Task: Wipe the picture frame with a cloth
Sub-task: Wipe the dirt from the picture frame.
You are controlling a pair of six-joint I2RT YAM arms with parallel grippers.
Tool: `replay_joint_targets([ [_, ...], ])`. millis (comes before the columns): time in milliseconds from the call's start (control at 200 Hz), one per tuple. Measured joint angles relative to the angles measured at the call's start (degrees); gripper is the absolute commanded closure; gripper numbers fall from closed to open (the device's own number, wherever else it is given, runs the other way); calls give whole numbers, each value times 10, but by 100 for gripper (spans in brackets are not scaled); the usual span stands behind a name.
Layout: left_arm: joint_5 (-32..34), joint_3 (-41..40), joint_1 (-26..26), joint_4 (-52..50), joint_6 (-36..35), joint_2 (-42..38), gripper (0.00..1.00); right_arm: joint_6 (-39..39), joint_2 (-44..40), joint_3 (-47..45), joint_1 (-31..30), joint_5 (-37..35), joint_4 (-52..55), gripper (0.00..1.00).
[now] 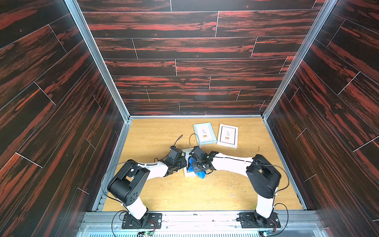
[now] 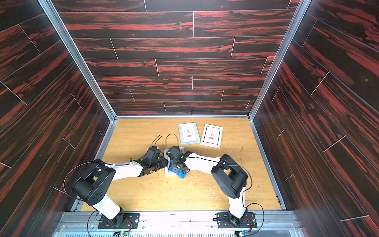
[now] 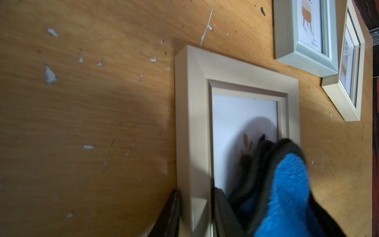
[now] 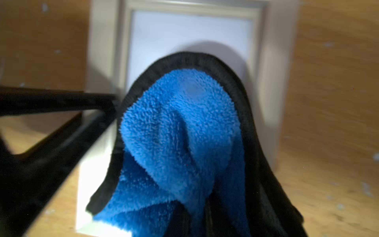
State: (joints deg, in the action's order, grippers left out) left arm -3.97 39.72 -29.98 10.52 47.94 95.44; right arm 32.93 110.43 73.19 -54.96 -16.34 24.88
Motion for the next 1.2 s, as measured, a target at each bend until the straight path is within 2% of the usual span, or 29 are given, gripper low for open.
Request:
replay_joint_targets([
  [110, -1, -6, 0, -2, 0, -6, 71, 5, 8, 10, -12, -17, 8, 100],
  [271, -3, -6, 0, -1, -1, -6, 71, -2, -15, -26, 21, -28, -1, 100],
  [426, -7, -7, 0, 1, -2, -6, 71, -12, -15, -27, 23, -23, -10, 100],
  [656, -15, -9, 0, 4, -8, -6, 71, -37, 85, 106, 52, -14, -8, 100],
  [752, -17, -9, 1, 5, -10, -6, 71, -51, 100, 131, 71, -8, -10, 100],
  [877, -18, -10, 1, 5, -13, -6, 70, -57, 82, 92, 72, -3, -31, 100],
  [1062, -19, -10, 1, 6, -15, -5, 71, -44, 2, -21, 24, 9, -48, 100],
  [1202, -20, -9, 2, 6, -16, -5, 71, -43, 21, 9, 27, 10, -38, 100],
])
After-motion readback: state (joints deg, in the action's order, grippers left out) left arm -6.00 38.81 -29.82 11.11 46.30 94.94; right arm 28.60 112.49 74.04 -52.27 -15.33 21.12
